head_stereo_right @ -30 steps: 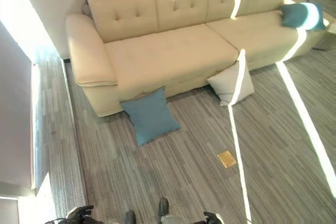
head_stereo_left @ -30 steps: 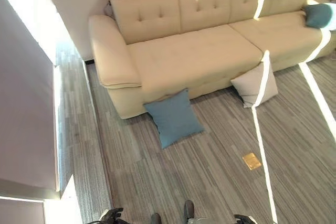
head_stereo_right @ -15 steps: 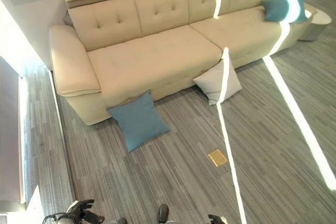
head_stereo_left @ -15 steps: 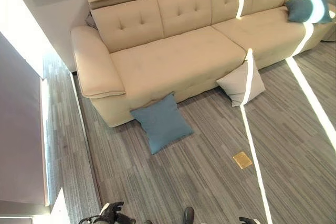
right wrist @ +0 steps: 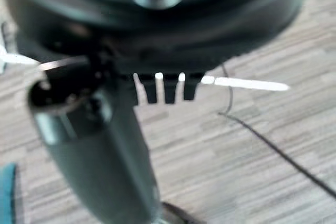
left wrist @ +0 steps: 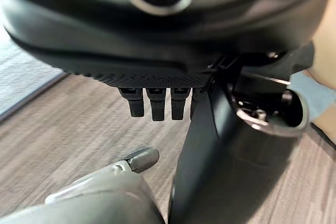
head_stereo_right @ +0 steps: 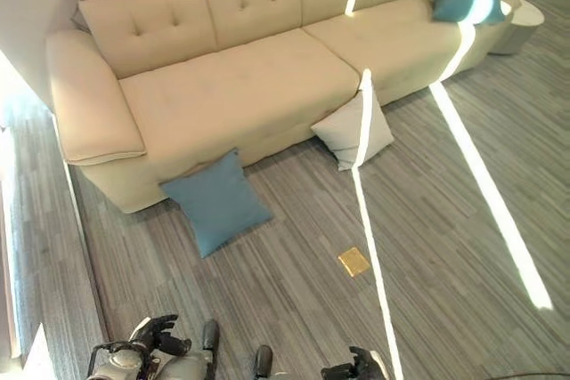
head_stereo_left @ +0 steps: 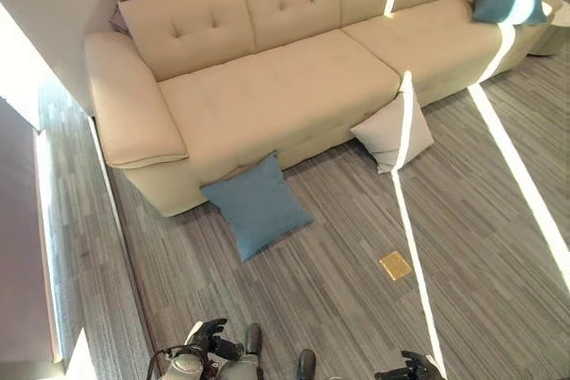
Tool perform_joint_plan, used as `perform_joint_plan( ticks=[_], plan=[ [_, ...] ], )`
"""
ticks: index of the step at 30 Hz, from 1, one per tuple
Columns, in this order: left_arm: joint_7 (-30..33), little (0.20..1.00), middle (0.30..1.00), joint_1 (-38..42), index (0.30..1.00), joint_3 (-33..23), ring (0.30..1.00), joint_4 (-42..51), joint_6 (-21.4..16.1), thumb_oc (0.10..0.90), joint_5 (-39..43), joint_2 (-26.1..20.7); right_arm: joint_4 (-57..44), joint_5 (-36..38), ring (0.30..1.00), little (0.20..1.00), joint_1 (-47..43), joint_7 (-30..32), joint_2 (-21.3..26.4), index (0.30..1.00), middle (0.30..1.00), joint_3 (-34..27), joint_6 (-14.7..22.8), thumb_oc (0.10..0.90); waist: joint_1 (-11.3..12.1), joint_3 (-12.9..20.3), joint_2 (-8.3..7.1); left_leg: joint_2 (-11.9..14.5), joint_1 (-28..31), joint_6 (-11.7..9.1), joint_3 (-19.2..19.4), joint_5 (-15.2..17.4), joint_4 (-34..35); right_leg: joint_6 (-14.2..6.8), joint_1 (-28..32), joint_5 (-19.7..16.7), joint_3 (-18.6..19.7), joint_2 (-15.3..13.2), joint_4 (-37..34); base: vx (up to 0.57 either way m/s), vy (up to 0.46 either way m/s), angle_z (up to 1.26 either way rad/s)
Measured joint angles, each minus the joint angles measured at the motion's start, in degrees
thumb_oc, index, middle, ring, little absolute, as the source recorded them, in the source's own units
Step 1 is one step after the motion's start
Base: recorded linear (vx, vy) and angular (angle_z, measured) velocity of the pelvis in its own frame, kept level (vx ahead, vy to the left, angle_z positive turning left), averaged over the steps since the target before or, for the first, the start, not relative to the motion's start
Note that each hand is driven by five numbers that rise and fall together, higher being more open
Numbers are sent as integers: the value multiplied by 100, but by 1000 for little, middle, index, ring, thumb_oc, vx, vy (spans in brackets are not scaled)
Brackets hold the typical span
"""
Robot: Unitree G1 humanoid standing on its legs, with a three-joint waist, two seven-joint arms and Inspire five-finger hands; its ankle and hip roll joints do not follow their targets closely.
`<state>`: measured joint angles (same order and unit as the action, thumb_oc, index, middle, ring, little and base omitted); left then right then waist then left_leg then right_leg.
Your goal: Pick up all the scattered cushions and arrange them neatly on the sofa.
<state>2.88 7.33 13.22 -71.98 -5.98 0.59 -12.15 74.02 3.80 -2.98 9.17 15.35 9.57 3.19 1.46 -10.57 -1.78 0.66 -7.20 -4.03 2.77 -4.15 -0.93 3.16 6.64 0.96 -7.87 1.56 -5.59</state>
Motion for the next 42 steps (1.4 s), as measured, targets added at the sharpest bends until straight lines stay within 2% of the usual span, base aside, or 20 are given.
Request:
perform_joint_plan(
  ticks=[1, 5, 8, 10, 13, 14, 15, 16, 18, 19, 20, 22, 23, 24, 25, 27, 31, 33, 38, 42],
  plan=[
    [-1, 900, 900, -46, 900, 6, 900, -1, 0, 800, 3, 2, 11, 0, 900, 900, 66, 2, -11, 900, 900, 3, -1, 800, 0, 47, 16, -38, 86, 302, 43, -133, 2, -82, 83, 62, 38, -19, 31, 260, 170, -33],
    [-1, 900, 900, -62, 900, 6, 900, 4, 5, 800, 9, -48, 168, -4, 900, 900, 43, -24, -104, 900, 900, 10, -13, 800, 93, 142, -85, -273, 333, 643, 318, 20, 131, -400, -33, 298, 202, -318, 393, 125, 114, -26],
    [5, 900, 900, -8, 900, 11, 900, 12, 9, 800, 43, -163, 154, -27, 900, 900, -113, -29, -149, 900, 900, 24, -9, 800, 113, 145, -59, -353, 516, 816, 338, 145, 159, -775, -421, 645, 212, -465, 1458, 83, 116, -17],
    [15, 900, 900, 27, 900, 30, 900, 28, 8, 800, 49, -260, -27, -46, 900, 900, -237, -28, -145, 900, 900, 124, 12, 800, 97, 99, -8, -301, 656, 905, 317, 240, 125, -1057, -1167, 1075, 256, -592, 3013, 93, 85, 1],
    [14, 900, 900, -11, 900, 80, 900, 16, 6, 800, 48, -328, -83, -47, 900, 900, -398, -28, -150, 900, 900, 131, 75, 800, 109, 55, -36, -365, 880, 1133, 305, 453, 250, -1032, -1982, 1078, 362, -799, 3599, 235, -10, 0],
    [16, 900, 900, -48, 900, 81, 900, -100, 9, 800, 47, -298, -79, -48, 900, 900, -377, -25, -149, 900, 900, 122, 78, 800, 82, 49, -32, -366, 1038, 1084, 243, 512, 362, -929, -2053, 996, 350, -790, 3093, 343, -129, 5],
    [15, 900, 900, -56, 900, 71, 900, -300, 16, 800, 46, -271, -74, -48, 900, 900, -365, -23, -141, 900, 900, 123, 76, 800, 61, 34, -68, -366, 1159, 1030, 226, 547, 449, -753, -2163, 680, 336, -765, 2130, 275, -140, 11],
    [15, 900, 900, -58, 900, 67, 900, -377, 15, 800, 46, -254, -76, -50, 900, 900, -334, -21, -141, 900, 900, 120, 65, 800, 37, 11, -104, -365, 1230, 958, 180, 595, 500, -763, -2276, 306, 336, -769, 1641, 330, -212, 24],
    [18, 900, 900, -115, 900, 4, 900, -419, 13, 800, 41, -212, -57, -81, 900, 900, -198, -29, -147, 900, 900, 125, 21, 800, -63, 26, -158, -321, 1329, 810, -32, 688, 524, -813, -2246, -261, 338, -770, 1096, 307, -260, 63],
    [22, 900, 900, -233, 900, 8, 900, -411, 7, 800, 39, -189, 5, -99, 900, 900, 45, -31, -152, 900, 900, 123, -50, 800, -85, 40, -116, -148, 1608, 631, -242, 810, 453, -659, -1849, -734, 337, -642, 943, 249, -273, 90],
    [20, 900, 900, -294, 900, 5, 900, -393, 5, 800, 41, -171, 27, -100, 900, 900, 220, -30, -146, 900, 900, 122, -60, 800, -63, 89, -58, 30, 1666, 537, -339, 900, 230, -539, -1490, -813, 269, -476, 693, 212, -283, 79],
    [22, 900, 900, -316, 900, -5, 900, -334, 0, 800, 43, -192, 19, -99, 900, 900, 291, -27, -127, 900, 900, 121, -56, 800, -4, 171, -155, 108, 1472, 476, -342, 883, -354, -327, -973, -999, 107, -377, 76, 77, -238, 45],
    [18, 900, 900, -221, 900, -50, 900, -316, -5, 800, 55, -161, -37, -97, 900, 900, 197, -23, -65, 900, 900, 121, -28, 800, 8, 189, -233, 150, 893, 177, -356, 961, -1521, -138, -912, -969, 6, -343, 28, 13, -227, 35],
    [21, 900, 900, -151, 900, -78, 900, -278, -22, 800, 73, -153, -35, -94, 900, 900, 93, -20, -48, 900, 900, 124, -13, 800, 27, 174, -289, 147, 422, 30, -355, 871, -2240, -73, -920, -940, -56, -366, 30, 27, -209, 39],
    [10, 900, 900, -27, 900, -89, 900, -208, -43, 800, 127, -165, -55, -93, 900, 900, 13, -20, -27, 900, 900, 127, 18, 800, 37, 139, -357, 149, -58, -291, -367, 682, -3004, 27, -914, -898, -149, -402, 31, 78, -110, 27],
    [22, 900, 900, 94, 900, -89, 900, -73, -66, 800, 156, -156, -50, -70, 900, 900, -134, -9, 5, 900, 900, 127, 66, 800, 40, 118, -388, 261, -513, -249, -256, 731, -3529, 190, -829, -780, -297, -376, 29, 104, -77, 30],
    [6, 900, 900, 123, 900, 4, 900, 39, -76, 800, 156, -141, -48, -51, 900, 900, -148, -12, -13, 900, 900, 122, 122, 800, -83, 28, -391, 479, -599, -125, 353, 769, -2578, 316, -535, -419, -603, -266, 18, 200, 7, 45],
    [11, 900, 900, 189, 900, 22, 900, 16, -70, 800, 149, -117, 25, -18, 900, 900, -100, -13, -10, 900, 900, 121, 97, 800, -104, 7, -354, 464, -572, -126, 1044, 697, -1319, 125, -457, -186, -800, -169, -15, 259, 75, 52],
    [11, 900, 900, 32, 900, -68, 900, 38, -59, 800, 155, -103, 200, -7, 900, 900, 48, -14, -6, 900, 900, 113, 25, 800, -77, -23, -214, 296, -390, 88, 1099, 286, -483, -6, -184, -57, -841, 16, 28, 152, 121, -2],
    [10, 900, 900, -71, 900, -205, 900, -87, -48, 800, 148, -74, 182, -23, 900, 900, 154, -27, -42, 900, 900, 125, 0, 800, -60, 51, -230, 40, 209, 542, 945, -97, 65, -270, 156, 146, -601, -99, 41, 114, 92, -23]
  ],
)
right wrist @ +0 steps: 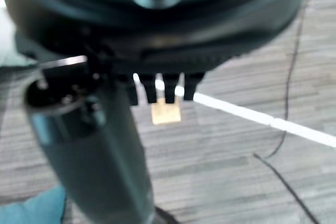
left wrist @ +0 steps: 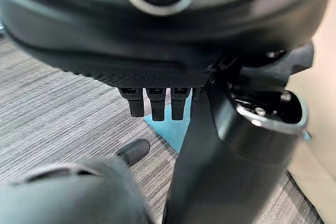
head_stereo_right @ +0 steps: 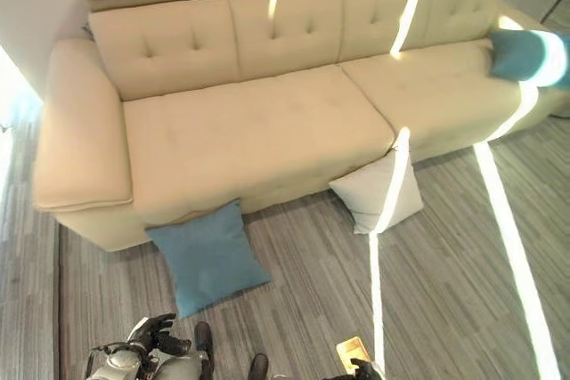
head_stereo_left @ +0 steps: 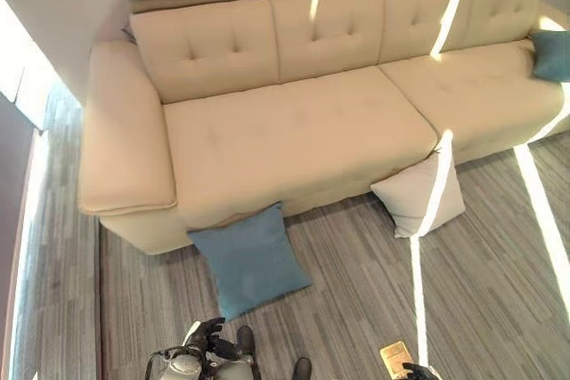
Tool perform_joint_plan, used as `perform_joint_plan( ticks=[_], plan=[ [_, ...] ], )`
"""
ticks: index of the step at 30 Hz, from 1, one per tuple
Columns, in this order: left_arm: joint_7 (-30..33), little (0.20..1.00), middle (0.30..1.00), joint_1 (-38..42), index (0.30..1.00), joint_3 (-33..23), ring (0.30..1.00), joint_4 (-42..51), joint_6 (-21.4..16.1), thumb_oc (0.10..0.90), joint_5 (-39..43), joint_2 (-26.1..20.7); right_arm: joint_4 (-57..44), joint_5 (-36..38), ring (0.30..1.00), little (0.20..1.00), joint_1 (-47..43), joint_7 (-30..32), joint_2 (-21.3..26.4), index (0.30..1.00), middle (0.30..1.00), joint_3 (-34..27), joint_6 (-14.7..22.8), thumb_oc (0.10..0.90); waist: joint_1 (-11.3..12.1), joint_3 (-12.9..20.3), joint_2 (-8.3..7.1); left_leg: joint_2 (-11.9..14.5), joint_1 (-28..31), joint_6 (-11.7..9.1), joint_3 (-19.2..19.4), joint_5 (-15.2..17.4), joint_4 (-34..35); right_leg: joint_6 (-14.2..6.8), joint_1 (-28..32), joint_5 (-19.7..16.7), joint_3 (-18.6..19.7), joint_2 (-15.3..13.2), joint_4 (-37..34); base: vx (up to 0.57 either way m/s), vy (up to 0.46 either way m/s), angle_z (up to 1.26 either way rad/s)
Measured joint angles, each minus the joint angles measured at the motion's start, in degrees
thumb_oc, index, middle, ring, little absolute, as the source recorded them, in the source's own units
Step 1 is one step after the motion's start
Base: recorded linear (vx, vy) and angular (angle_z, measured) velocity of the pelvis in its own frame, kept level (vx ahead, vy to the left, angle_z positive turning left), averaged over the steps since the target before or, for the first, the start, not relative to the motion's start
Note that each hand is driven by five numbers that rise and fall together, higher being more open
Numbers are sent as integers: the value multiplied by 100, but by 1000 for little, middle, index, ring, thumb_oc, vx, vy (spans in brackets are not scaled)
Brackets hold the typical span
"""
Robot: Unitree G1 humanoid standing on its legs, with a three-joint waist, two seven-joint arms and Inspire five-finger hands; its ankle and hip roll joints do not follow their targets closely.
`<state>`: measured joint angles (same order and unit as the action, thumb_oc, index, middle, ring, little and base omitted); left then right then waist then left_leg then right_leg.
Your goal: Pick up all the scattered cushions and arrange them neatly on the sofa.
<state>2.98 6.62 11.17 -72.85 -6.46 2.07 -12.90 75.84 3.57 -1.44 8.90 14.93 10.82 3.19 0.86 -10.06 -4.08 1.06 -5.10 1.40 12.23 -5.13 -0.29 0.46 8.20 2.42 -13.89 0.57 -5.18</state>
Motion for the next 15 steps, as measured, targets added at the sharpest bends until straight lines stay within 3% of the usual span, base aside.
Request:
perform_joint_plan(
  ticks=[3, 4, 7, 8, 9, 11, 12, 13, 14, 15],
  plan=[
    [1, 900, 900, 41, 900, 2, 900, -18, 10, 800, 1, -66, -13, -52, 900, 900, 31, -7, -6, 900, 900, -5, -14, 800, 73, 24, -35, -207, 134, 191, -19, 115, 63, -204, -116, 214, 15, -241, 435, 112, 154, 14],
    [-5, 900, 900, 35, 900, 2, 900, -12, 36, 800, 2, -144, -25, -57, 900, 900, -78, -9, -3, 900, 900, -7, -1, 800, 163, 25, -37, -247, 253, 290, -13, 191, 72, -376, -281, 412, 9, -327, 1068, 51, 115, 11],
    [4, 900, 900, 41, 900, -1, 900, -13, 45, 800, 6, -293, -131, -64, 900, 900, -255, -8, -15, 900, 900, -1, 21, 800, 163, 19, -33, -219, 395, 348, -136, 315, 98, -636, -868, 751, 23, -528, 2579, 67, 84, 16],
    [4, 900, 900, 43, 900, -1, 900, -20, 50, 800, 7, -362, -232, -70, 900, 900, -275, -9, -29, 900, 900, -3, 48, 800, 158, 15, -85, -277, 431, 422, -248, 365, 70, -709, -1215, 800, 131, -619, 3363, 83, 27, 60],
    [9, 900, 900, 27, 900, 1, 900, 1, 46, 800, 8, -414, -274, -82, 900, 900, -269, -11, -45, 900, 900, 16, 123, 800, 150, 18, -95, -311, 497, 437, -357, 379, 86, -844, -1483, 990, 347, -696, 3716, 191, 4, 59],
    [14, 900, 900, -33, 900, 0, 900, -29, 53, 800, 9, -446, -276, -89, 900, 900, -371, -18, -80, 900, 900, 58, 130, 800, 244, 10, -109, -312, 563, 500, -429, 430, 99, -824, -1682, 991, 339, -784, 3382, 228, -20, 23],
    [14, 900, 900, -72, 900, 3, 900, -57, 55, 800, 10, -418, -283, -90, 900, 900, -366, -17, -73, 900, 900, 60, 128, 800, 245, -4, -38, -320, 604, 568, -607, 531, 145, -753, -1723, 998, 373, -691, 3125, 127, -42, 32],
    [13, 900, 900, -76, 900, -4, 900, -129, 54, 800, 11, -377, -307, -90, 900, 900, -362, -17, -68, 900, 900, 114, 127, 800, 118, -44, 52, -238, 589, 482, -826, 471, 156, -656, -1749, 985, 723, -406, 2398, 99, -49, 60],
    [1, 900, 900, -79, 900, 1, 900, -154, 50, 800, 9, -366, -314, -90, 900, 900, -340, -20, -82, 900, 900, 117, 123, 800, 75, -56, 50, -252, 578, 424, -928, 417, 208, -639, -1841, 859, 919, -306, 2061, 99, -90, 96],
    [10, 900, 900, -132, 900, 0, 900, -150, 49, 800, 10, -371, -257, -90, 900, 900, -215, -44, -106, 900, 900, 116, 93, 800, 60, -80, -84, -392, 661, 360, -980, 354, 257, -465, -1921, 347, 937, -410, 1738, 57, -111, 75]
  ],
)
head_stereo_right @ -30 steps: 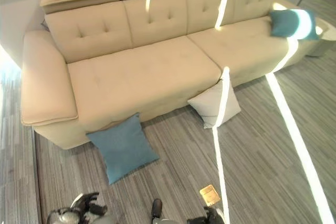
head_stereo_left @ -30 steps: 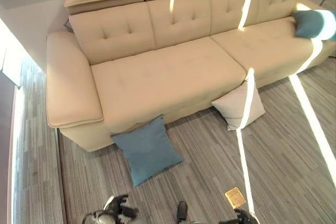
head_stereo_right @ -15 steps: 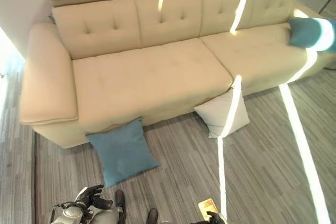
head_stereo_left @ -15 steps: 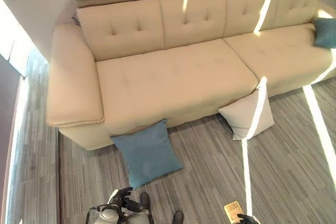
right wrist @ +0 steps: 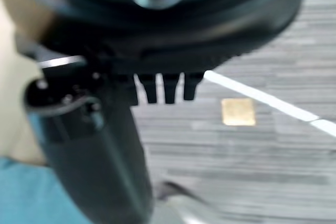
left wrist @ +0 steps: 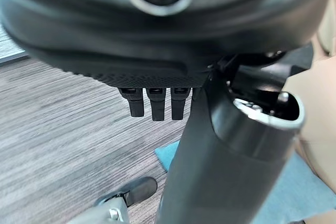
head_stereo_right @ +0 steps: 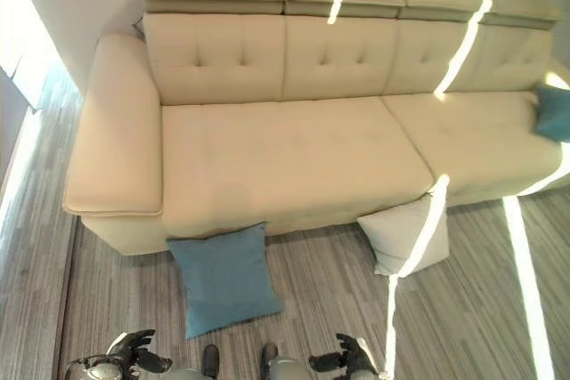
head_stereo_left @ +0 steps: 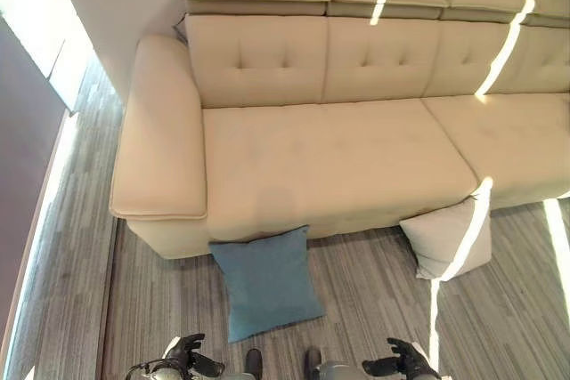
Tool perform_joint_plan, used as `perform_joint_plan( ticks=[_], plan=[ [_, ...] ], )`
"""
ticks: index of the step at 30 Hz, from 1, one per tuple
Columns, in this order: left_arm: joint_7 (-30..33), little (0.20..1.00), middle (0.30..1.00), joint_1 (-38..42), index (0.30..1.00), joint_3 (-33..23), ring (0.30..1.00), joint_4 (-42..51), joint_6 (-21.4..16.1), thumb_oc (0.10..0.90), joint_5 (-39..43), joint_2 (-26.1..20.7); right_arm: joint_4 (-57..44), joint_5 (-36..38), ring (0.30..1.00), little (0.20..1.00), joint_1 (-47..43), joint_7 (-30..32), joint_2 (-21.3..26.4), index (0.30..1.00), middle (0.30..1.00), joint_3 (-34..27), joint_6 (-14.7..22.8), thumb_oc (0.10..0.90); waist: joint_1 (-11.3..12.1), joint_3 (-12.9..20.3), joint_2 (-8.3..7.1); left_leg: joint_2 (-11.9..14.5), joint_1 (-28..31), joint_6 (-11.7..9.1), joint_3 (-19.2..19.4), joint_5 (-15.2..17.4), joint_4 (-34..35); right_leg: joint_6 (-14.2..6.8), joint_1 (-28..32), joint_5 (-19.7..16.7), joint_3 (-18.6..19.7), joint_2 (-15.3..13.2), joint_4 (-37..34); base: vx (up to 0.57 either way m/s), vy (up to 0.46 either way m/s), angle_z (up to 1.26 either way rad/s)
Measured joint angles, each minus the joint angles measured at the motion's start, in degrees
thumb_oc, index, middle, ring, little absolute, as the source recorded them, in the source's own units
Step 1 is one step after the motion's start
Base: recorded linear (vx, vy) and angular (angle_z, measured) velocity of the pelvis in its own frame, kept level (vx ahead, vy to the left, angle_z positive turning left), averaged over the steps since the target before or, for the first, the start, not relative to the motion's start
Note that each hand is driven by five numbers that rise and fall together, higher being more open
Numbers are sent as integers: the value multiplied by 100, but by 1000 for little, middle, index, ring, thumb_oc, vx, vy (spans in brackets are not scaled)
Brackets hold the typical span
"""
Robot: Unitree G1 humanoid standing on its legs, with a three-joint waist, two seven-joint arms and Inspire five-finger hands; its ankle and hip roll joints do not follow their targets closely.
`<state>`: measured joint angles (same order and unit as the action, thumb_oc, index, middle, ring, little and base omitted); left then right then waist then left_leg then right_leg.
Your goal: Pick up all the scattered cushions and arrange them neatly on the sofa.
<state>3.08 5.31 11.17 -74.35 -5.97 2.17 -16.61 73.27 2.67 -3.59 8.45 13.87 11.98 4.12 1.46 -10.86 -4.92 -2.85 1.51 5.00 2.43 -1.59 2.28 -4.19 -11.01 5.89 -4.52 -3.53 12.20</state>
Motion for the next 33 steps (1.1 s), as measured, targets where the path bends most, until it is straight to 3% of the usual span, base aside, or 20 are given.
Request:
perform_joint_plan(
  ticks=[1, 2, 6, 9, 12, 14, 19, 22, 26, 27, 33],
  plan=[
    [0, 900, 900, -83, 900, 0, 900, 0, -2, 800, 0, 3, 25, -9, 900, 900, 83, -18, 1, 900, 900, -3, -14, 800, 15, 27, -53, -53, 27, -32, -62, 22, 15, 47, 56, -428, -4, -36, -98, 47, -127, 47],
    [5, 900, 900, -115, 900, 0, 900, 2, -3, 800, 0, 19, 57, -12, 900, 900, 117, -20, 6, 900, 900, -7, -24, 800, 47, 47, -33, -13, 19, -76, -82, 52, 5, 210, 124, -623, -44, 10, -277, 27, -108, 13],
    [5, 900, 900, -199, 900, -63, 900, 22, -2, 800, 6, -16, 43, -10, 900, 900, 97, -13, 53, 900, 900, -16, -25, 800, 70, 63, 9, 206, -253, -345, -296, 96, -107, 426, 504, -1138, -322, 271, -1352, 18, -97, 21],
    [16, 900, 900, -169, 900, -68, 900, 45, -7, 800, 10, -19, 3, -9, 900, 900, 0, 9, 136, 900, 900, -15, 23, 800, 73, 56, 7, 265, -362, -437, -321, 132, -201, 502, 552, -1204, -394, 335, -1548, -107, -99, 18],
    [107, 900, 900, 308, 900, -65, 900, 197, -33, 800, 291, -19, -110, 83, 900, 900, -334, 88, 245, 900, 900, -22, 90, 800, 79, -190, 41, 291, -1249, -560, -533, 154, -747, 492, 41, -1197, -643, 363, -1463, -284, -119, 43],
    [305, 900, 900, 801, 900, -41, 900, 502, -186, 800, 744, -28, -261, 301, 900, 900, -914, 214, 396, 900, 900, -16, 165, 800, 112, -597, 96, 289, -2258, -625, -589, 187, -1358, 544, -997, -1147, -779, 326, -786, -205, -59, 18],
    [485, 900, 900, 1659, 900, 38, 900, 750, -266, 800, 1195, -72, -630, 603, 900, 900, -1984, 422, 549, 900, 900, 8, 310, 800, 89, -1398, 127, 289, -3407, -708, -585, 295, -2045, 666, -2242, -907, -808, 204, 219, -105, -27, 6],
    [628, 900, 900, 1969, 900, 100, 900, 997, -390, 800, 1467, -52, -730, 794, 900, 900, -2564, 608, 593, 900, 900, 7, 340, 800, 58, -1529, 180, 288, -4303, -644, -552, 409, -2636, 729, -3186, -740, -845, 79, 927, -169, 7, 6],
    [961, 900, 900, 2784, 900, 450, 900, 1254, -514, 800, 2126, -125, -1128, 1028, 900, 900, -3522, 1057, 871, 900, 900, 369, 515, 800, 60, -1554, 222, 192, -6096, -590, -490, 572, -3750, 848, -5036, -462, -791, -192, 2191, -75, 23, 9],
    [1038, 900, 900, 3161, 900, 468, 900, 1401, -541, 800, 2273, -164, -1223, 1141, 900, 900, -4005, 1132, 943, 900, 900, 404, 565, 800, 78, -1852, 278, 188, -6508, -572, -489, 656, -4188, 884, -5403, -392, -793, -244, 2553, -24, 44, 7],
    [1423, 900, 900, 4071, 900, 720, 900, 1873, -688, 800, 2483, -550, -1627, 1492, 900, 900, -4950, 1738, 1255, 900, 900, 493, 719, 800, 35, -1750, 307, 91, -8092, -496, -390, 818, -4986, 852, -7048, -239, -607, -426, 3467, 32, -17, 4]
  ],
)
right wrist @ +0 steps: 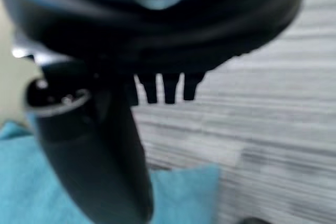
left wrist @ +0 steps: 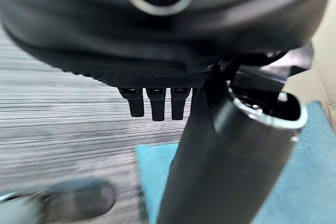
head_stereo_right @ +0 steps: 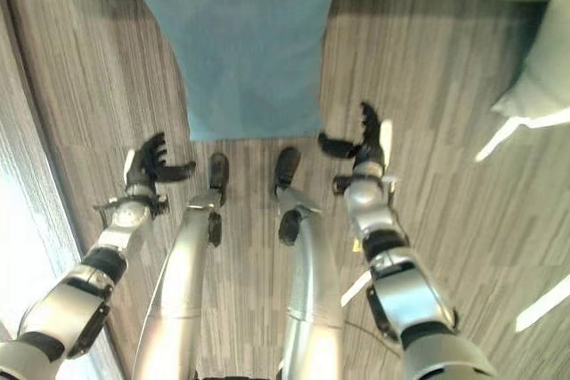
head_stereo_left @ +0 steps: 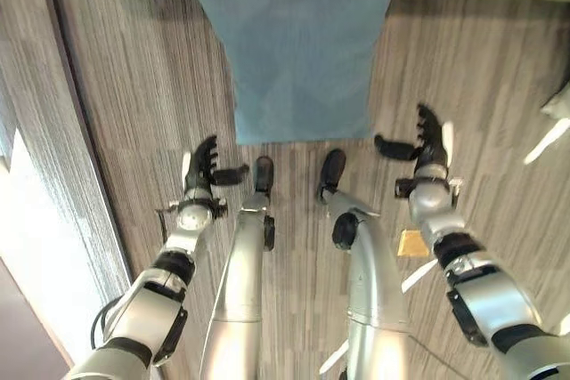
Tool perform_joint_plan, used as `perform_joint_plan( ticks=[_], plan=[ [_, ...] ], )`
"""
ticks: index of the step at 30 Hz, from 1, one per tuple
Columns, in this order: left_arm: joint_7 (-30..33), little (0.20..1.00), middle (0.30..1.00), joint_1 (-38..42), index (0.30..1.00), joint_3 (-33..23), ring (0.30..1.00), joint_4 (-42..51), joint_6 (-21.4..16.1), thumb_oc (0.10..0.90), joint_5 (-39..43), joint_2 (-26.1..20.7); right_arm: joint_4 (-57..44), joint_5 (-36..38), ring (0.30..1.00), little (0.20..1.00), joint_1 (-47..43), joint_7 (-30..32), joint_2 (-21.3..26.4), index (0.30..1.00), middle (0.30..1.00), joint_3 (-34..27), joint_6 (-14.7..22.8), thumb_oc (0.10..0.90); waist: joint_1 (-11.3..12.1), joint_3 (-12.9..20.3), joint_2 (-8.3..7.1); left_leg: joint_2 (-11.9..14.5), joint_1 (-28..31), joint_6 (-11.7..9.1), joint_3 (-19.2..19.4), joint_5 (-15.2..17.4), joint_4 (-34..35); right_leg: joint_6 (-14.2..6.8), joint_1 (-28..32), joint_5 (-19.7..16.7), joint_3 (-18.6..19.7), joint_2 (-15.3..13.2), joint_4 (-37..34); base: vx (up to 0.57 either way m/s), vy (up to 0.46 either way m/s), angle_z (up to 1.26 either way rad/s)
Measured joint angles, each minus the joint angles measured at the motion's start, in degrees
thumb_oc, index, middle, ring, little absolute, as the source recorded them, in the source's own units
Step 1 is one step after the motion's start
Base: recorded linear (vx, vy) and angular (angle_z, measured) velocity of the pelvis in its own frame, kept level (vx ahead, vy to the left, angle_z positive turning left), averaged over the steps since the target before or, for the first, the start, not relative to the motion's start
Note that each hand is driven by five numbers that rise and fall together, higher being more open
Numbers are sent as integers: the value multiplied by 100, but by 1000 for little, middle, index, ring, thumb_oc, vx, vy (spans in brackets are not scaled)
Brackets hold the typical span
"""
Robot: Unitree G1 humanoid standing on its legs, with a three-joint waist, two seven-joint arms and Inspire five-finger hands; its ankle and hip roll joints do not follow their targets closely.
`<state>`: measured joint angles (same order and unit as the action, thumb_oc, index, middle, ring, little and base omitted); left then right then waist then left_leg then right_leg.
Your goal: Pick up all the scattered cushions and arrange them neatly on the sofa.
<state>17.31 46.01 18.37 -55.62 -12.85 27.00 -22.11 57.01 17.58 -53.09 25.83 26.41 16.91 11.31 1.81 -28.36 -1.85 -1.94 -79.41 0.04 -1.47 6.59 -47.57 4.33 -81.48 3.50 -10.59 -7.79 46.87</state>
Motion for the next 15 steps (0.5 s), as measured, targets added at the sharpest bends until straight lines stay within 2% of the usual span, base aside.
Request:
perform_joint_plan(
  ticks=[3, 4, 5, 7, 11, 15],
  plan=[
    [139, 900, 900, 761, 900, 365, 900, 107, -59, 800, -5, -410, -106, 56, 900, 900, -571, 216, 359, 900, 900, 245, 35, 800, 21, -4, 8, -17, -930, 6, 38, 157, -596, 133, -932, 152, 39, -88, 606, 71, -41, 6],
    [198, 900, 900, 1173, 900, 470, 900, 70, -55, 800, 7, -588, -100, 135, 900, 900, -938, 269, 474, 900, 900, 374, 35, 800, 2, -35, 7, -18, -1405, -18, 52, 255, -1073, 235, -1405, 261, 41, -165, 1077, 82, -71, -1],
    [212, 900, 900, 1358, 900, 486, 900, 63, -56, 800, 7, -666, -104, 147, 900, 900, -1076, 276, 513, 900, 900, 405, 32, 800, 6, -109, 8, -10, -1572, 1, 51, 370, -1331, 271, -1555, 360, 37, -187, 1274, 48, -70, -2],
    [244, 900, 900, 1653, 900, 519, 900, 53, -54, 800, 9, -768, -103, 186, 900, 900, -1374, 291, 518, 900, 900, 471, 28, 800, -14, -282, 3, -1, -1676, 3, 49, 478, -1571, 308, -1650, 447, 32, -216, 1507, 12, -48, -3],
    [323, 900, 900, 1689, 900, 646, 900, 162, -53, 800, 3, -749, -146, 201, 900, 900, -1427, 309, 504, 900, 900, 872, 10, 800, -64, -288, 0, -18, -1515, 20, 123, 501, -1568, 276, -1543, 474, 112, -233, 1546, -4, -27, 1],
    [505, 900, 900, 1757, 900, 1057, 900, 713, -54, 800, -10, -766, -286, 307, 900, 900, -1600, 348, 481, 900, 900, 1400, -4, 800, -117, -298, -22, -46, -1397, 129, 186, 570, -1697, 201, -1470, 532, 227, -256, 1708, 4, -21, 3]
  ],
)
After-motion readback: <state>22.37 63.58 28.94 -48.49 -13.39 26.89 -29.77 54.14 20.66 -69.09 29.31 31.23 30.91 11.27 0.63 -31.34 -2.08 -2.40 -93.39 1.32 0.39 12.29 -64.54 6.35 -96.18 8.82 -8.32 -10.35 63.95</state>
